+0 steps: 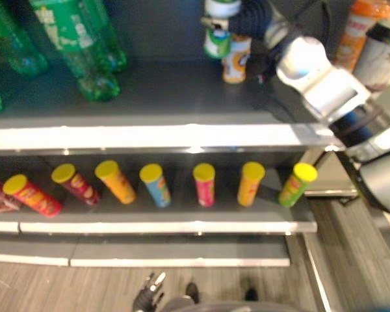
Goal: Put the goods on the table back onto the shelves and tidy them up.
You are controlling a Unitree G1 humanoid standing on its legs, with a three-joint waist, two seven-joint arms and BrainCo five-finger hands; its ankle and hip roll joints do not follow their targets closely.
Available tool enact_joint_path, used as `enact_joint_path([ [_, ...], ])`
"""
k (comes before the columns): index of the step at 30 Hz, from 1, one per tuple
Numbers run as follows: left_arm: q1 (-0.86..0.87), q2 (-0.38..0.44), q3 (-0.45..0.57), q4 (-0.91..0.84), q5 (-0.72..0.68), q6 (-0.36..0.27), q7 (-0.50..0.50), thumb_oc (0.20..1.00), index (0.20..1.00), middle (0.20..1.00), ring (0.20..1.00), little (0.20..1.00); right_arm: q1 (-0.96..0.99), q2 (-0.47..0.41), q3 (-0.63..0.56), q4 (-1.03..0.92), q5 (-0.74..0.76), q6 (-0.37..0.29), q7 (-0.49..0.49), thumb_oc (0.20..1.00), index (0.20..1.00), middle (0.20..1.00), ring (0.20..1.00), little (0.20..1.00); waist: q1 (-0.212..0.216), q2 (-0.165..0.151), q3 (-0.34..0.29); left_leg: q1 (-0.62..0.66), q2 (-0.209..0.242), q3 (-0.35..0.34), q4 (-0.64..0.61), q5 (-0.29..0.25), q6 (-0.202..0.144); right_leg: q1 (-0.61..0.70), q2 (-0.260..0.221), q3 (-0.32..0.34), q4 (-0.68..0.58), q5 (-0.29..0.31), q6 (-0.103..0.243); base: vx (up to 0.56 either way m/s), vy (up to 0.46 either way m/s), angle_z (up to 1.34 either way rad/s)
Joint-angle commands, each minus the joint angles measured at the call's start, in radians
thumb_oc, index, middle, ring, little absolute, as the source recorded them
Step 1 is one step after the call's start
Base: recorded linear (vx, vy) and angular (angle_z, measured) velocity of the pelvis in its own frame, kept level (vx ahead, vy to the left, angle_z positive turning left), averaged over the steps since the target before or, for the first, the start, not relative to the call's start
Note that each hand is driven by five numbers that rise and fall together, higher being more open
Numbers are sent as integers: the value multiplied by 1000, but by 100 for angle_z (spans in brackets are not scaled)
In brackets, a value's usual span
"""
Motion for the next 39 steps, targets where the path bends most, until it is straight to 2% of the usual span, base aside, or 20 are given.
enact_joint_path([
  [1, -30, -7, -22, -12, -19, -32, -2, 1000, 1000, 1000, 1000, 1000, -52, -28, -47, -36, -47, -17, -22, 200, 200, 200, 200, 200, -7, 14, 11, 21, 53, -17, -21, -40, -33, 58, -43, -19, 3, 31, -34, 0, 0, 0],
  [10, -41, -2, -28, -3, -18, -37, 3, 1000, 1000, 1000, 1000, 1000, 24, -83, -86, -112, -86, -10, -14, 200, 200, 200, 200, 200, -18, 12, 17, 23, 52, -14, -21, -44, -33, 54, -42, -14, 3, 32, -37, -1, -1, 0],
  [12, -42, 1, -25, 6, -18, -39, 6, 1000, 1000, 1000, 1000, 1000, 67, -86, -103, -171, -94, -5, -4, 200, 200, 200, 200, 200, -22, 11, 20, 25, 53, -12, -21, -46, -32, 52, -41, -11, 3, 32, -38, 0, 0, 0],
  [16, -42, 2, -25, 6, -18, -39, 5, 1000, 1000, 1000, 1000, 1000, 68, -86, -103, -172, -94, -4, -4, 200, 200, 200, 200, 200, -21, 11, 19, 24, 53, -12, -21, -46, -32, 52, -41, -11, 3, 32, -38, 0, 0, 0],
  [18, -50, 11, -22, 17, -23, -42, 12, 1000, 1000, 1000, 1000, 1000, 94, -125, -62, -226, -109, 13, 32, 200, 200, 200, 200, 200, -27, 3, 23, 28, 54, -10, -21, -48, -33, 49, -38, -8, 3, 37, -39, 0, 0, 0],
  [26, -59, 10, -30, 36, -30, -50, 15, 1000, 1000, 1000, 1000, 1000, 135, -212, -18, -338, -103, 36, 66, 200, 200, 200, 200, 200, -50, -12, 20, 35, 58, -10, -21, -56, -34, 43, -29, 4, 3, 38, -41, -4, -4, -1],
  [39, -65, 19, -34, 63, -36, -60, 17, 1000, 1000, 1000, 1000, 1000, 184, -207, 18, -357, -53, 54, 116, 200, 200, 200, 200, 200, -56, -33, 20, 48, 64, -9, -21, -63, -37, 40, -21, 12, 3, 41, -41, -4, -2, -1],
])
